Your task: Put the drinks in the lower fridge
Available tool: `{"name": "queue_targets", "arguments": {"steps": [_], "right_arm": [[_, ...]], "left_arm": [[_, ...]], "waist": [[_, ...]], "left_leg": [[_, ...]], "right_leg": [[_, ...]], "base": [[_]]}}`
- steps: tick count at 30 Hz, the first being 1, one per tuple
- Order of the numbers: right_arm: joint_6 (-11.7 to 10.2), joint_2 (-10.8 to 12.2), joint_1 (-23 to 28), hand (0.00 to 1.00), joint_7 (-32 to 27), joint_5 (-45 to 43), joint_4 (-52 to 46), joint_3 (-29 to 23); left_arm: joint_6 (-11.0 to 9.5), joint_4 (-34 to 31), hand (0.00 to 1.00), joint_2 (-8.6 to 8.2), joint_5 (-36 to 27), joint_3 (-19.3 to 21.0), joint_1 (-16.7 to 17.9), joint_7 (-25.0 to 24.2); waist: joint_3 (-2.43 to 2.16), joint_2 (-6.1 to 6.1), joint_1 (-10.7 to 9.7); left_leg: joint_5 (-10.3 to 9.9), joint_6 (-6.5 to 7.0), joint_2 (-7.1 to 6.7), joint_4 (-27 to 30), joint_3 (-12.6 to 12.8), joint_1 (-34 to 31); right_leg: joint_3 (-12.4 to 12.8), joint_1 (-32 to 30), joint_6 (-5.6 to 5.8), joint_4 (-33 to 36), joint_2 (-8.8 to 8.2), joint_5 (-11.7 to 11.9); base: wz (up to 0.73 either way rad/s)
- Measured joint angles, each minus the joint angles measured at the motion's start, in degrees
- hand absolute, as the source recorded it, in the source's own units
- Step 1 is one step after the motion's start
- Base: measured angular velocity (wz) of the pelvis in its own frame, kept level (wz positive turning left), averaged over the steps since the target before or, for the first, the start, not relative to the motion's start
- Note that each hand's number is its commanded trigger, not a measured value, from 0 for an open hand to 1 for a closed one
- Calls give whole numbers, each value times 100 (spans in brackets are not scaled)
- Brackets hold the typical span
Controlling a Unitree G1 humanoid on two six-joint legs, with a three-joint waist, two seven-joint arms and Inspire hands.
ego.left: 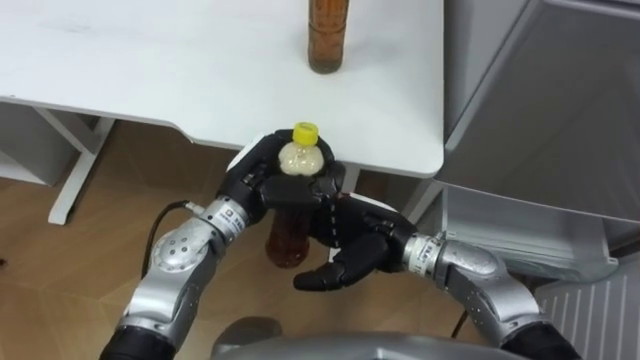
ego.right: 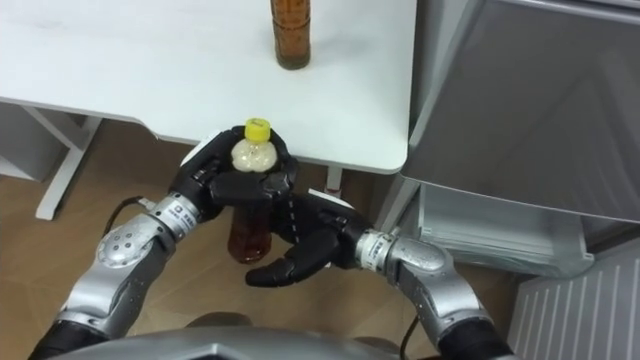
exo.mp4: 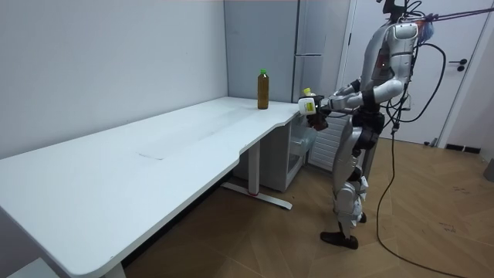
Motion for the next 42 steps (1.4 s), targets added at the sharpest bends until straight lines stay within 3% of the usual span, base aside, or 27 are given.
{"name": "queue_targets", "arguments": {"steps": [12, 14, 15, 16, 17, 26, 42], "right_arm": [[90, -1, -1, 0, -1, 435, 0, 66], [89, 0, -2, 17, -3, 464, -7, 65], [89, -2, -2, 56, -8, 465, -7, 61], [89, -4, -2, 69, -11, 465, -7, 61], [89, -4, -2, 100, -38, 465, -6, 62], [122, -56, -5, 100, -723, 463, 2, 37], [111, -117, -2, 100, -864, 452, 28, 174]], "left_arm": [[59, -287, 100, 35, 286, -61, -20, 69], [60, -364, 100, 59, 385, -104, -20, 123], [61, -384, 100, 59, 416, -139, -20, 162], [61, -386, 100, 58, 436, -145, -20, 175], [61, -387, 100, 58, 443, -149, -20, 181], [60, -570, 100, 131, 525, -619, -19, 152], [131, -576, 100, 165, 501, -730, -9, 96]], "waist": [[-13, -17, -16], [-13, -16, -16], [-14, -15, -16], [-14, -15, -16], [-13, -15, -13], [-27, 15, 7], [-28, 39, 8]], "left_leg": [[0, 0, -3, 56, -4, -92], [-1, -2, -2, 55, -4, -89], [-1, -2, -1, 55, -4, -88], [-1, -2, -1, 55, -4, -88], [-2, -2, 1, 54, -4, -87], [-4, -1, 3, 54, -5, -97], [-5, -6, 13, 6, 8, -85]], "right_leg": [[4, -98, 1, -9, 0, -1], [2, -97, 0, -7, 0, 0], [1, -97, 0, -5, -1, 1], [0, -97, -1, -4, 0, 1], [0, -98, -2, 0, 0, 2], [0, -107, -4, 1, 4, 11], [3, -110, -10, -5, 13, 15]], "base": [[0], [0], [0], [0], [0], [0], [0]]}}
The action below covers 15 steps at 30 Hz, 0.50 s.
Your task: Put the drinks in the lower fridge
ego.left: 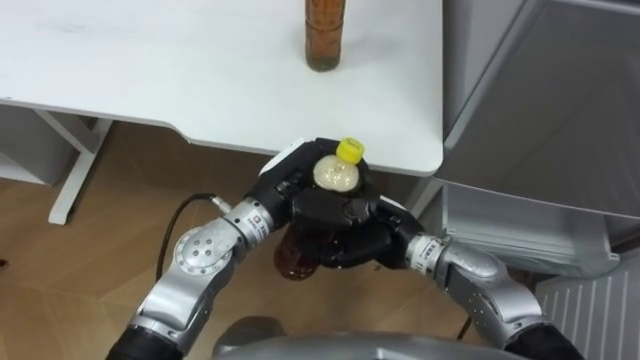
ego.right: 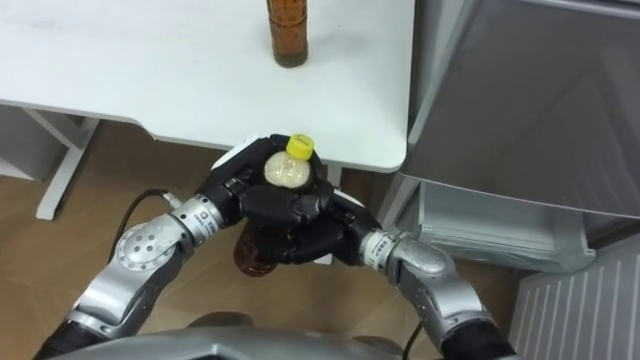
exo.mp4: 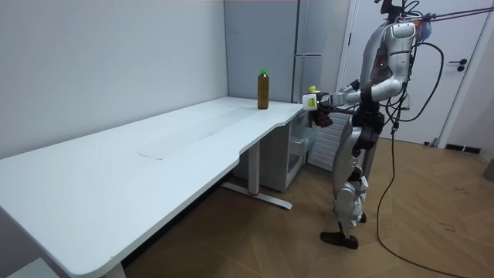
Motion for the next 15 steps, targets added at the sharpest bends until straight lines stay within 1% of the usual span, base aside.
{"name": "queue_targets", "arguments": {"steps": [1, 2, 3, 4, 11, 13, 15], "right_arm": [[0, -2, 0, 100, -3, 0, 0, 1], [0, -12, 0, 100, -3, 0, 0, 9], [0, -13, 0, 100, -3, 0, 0, 15], [0, -13, 0, 100, -3, 0, 0, 19], [10, -22, 0, 100, 26, 26, 45, 84], [11, 23, 0, 100, 83, 204, 164, 119], [11, 30, 0, 100, 125, 299, 219, 152]], "left_arm": [[0, 0, 100, 0, 0, -1, 0, -10], [1, 0, 73, 1, -1, -2, 0, -54], [4, 0, 20, 5, -3, -3, 2, -61], [4, 0, 0, 6, -9, -4, 2, -63], [47, 0, 0, 22, -44, 8, -4, -59], [47, 1, 0, 24, -53, 17, -4, -45], [48, 9, 0, 29, -53, 16, -1, -41]], "waist": [[0, 0, 0], [-2, 3, -3], [-2, 5, -4], [-2, 7, -4], [-6, 19, -8], [-6, 19, -8], [4, 25, -5]], "left_leg": [[0, 0, 0, -7, 0, 1], [0, 0, 0, -8, 2, 2], [0, 0, 2, -6, 3, 2], [0, 0, 2, -4, 3, 3], [0, -2, 10, 25, 10, 8], [-2, -4, 12, 30, 11, 10], [-2, -4, 14, 35, 12, 6]], "right_leg": [[0, 0, 0, 0, 0, 0], [-5, 0, 0, -1, -1, 0], [-10, 0, -2, -1, -1, 1], [-11, 0, -2, -2, -1, 2], [-15, 2, -5, 0, 2, 4], [-15, 7, -6, 1, 3, 5], [-15, 5, -7, 5, 4, 6]], "base": [[0], [0], [0], [0], [0], [0], [0]]}}
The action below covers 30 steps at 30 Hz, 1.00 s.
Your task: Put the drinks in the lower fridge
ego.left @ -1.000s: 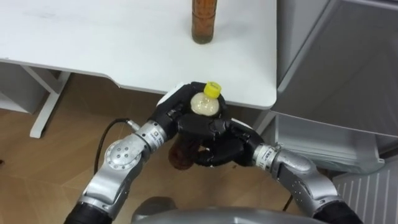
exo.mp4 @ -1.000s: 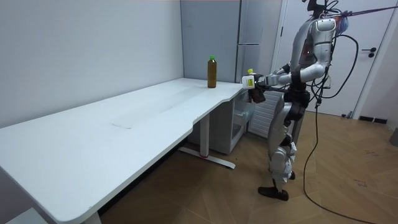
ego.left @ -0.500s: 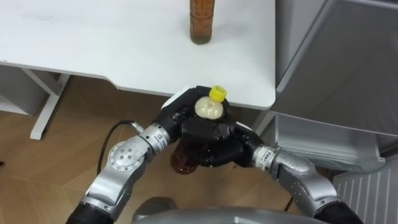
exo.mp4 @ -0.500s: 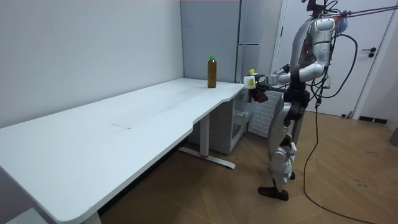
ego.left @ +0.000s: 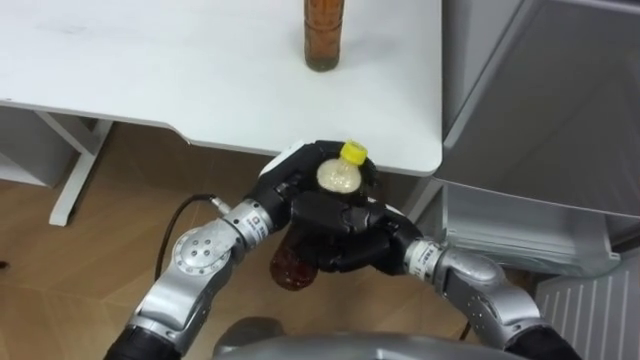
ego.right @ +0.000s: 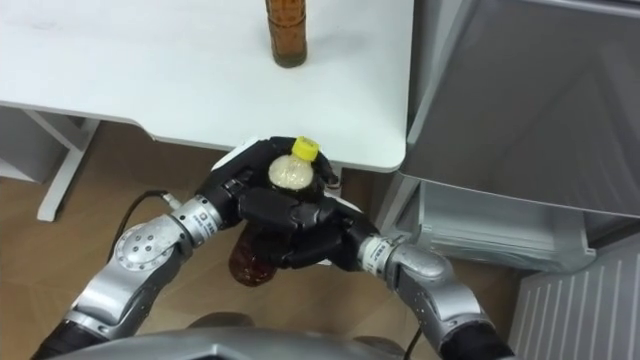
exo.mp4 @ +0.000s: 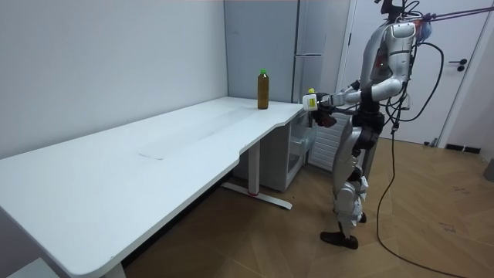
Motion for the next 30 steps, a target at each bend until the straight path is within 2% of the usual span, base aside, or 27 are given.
{"name": "queue_targets", "arguments": {"steps": [14, 19, 23, 30], "right_arm": [[-1, 1, 0, 100, 56, 432, 0, 126], [-1, 10, 0, 100, 89, 737, -7, 226], [-10, 22, 10, 100, 137, 735, -9, 233], [-8, 24, 54, 100, 259, 731, -5, 303]], "left_arm": [[-1, -50, 0, -5, -70, 49, -34, 87], [-13, -462, 0, -15, -271, 95, -49, 142], [-150, -677, 0, -40, -714, 146, -91, 226], [-199, -1143, 0, -68, -748, 192, -108, 223]], "waist": [[0, -9, -3], [4, -34, -3], [13, -22, -14], [27, -25, -10]], "left_leg": [[-12, -17, 27, 9, 25, 15], [-19, -20, 33, 21, 27, 8], [-55, -17, 45, 41, 24, 25], [-64, -16, 49, 51, 24, 41]], "right_leg": [[0, 2, -3, -6, 16, 2], [-8, 9, -4, -6, 18, 2], [-14, 62, -4, -7, 28, 2], [-12, 80, -3, -10, 31, 2]], "base": [[0], [0], [0], [0]]}}
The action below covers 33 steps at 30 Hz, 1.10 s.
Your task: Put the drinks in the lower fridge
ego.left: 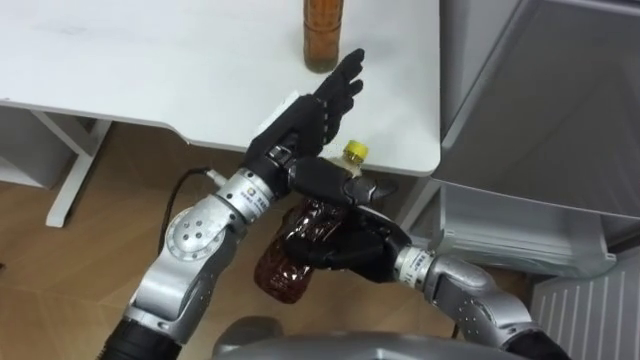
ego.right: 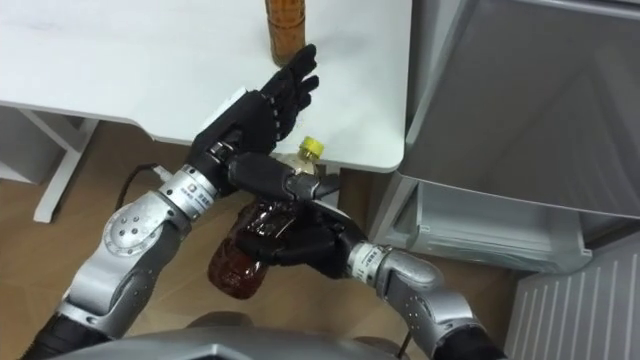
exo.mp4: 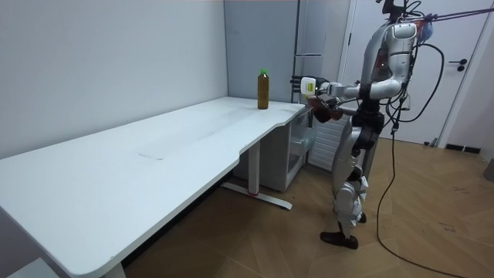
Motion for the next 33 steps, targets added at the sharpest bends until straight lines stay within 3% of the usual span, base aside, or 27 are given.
{"name": "queue_targets", "arguments": {"steps": [6, 13, 21, 33], "right_arm": [[0, 23, 4, 100, 43, 0, 0, 72], [0, 30, 4, 100, 51, -24, 1, 111], [5, 15, 17, 100, 212, -463, 7, 93], [5, -35, 46, 100, 406, -520, 8, -12]], "left_arm": [[-111, -64, 0, -11, 1, 29, -212, -19], [-122, -92, 0, -37, 8, 35, -231, -19], [-153, -995, 0, -21, 70, 108, -226, -17], [-166, -1236, 0, -85, 82, 452, -227, 54]], "waist": [[1, -1, 12], [1, 3, 12], [-3, 27, 4], [-8, 32, 46]], "left_leg": [[0, 0, 0, 7, -2, 13], [0, 0, 0, 8, -5, 25], [1, -4, -8, -28, -14, 56], [1, -3, -16, -40, 8, 149]], "right_leg": [[1, 12, 0, 2, 1, 0], [0, 24, -1, 10, 2, 1], [-3, 37, -1, 1, 0, 1], [5, 133, 0, -43, -6, -1]], "base": [[0], [0], [0], [-1]]}}
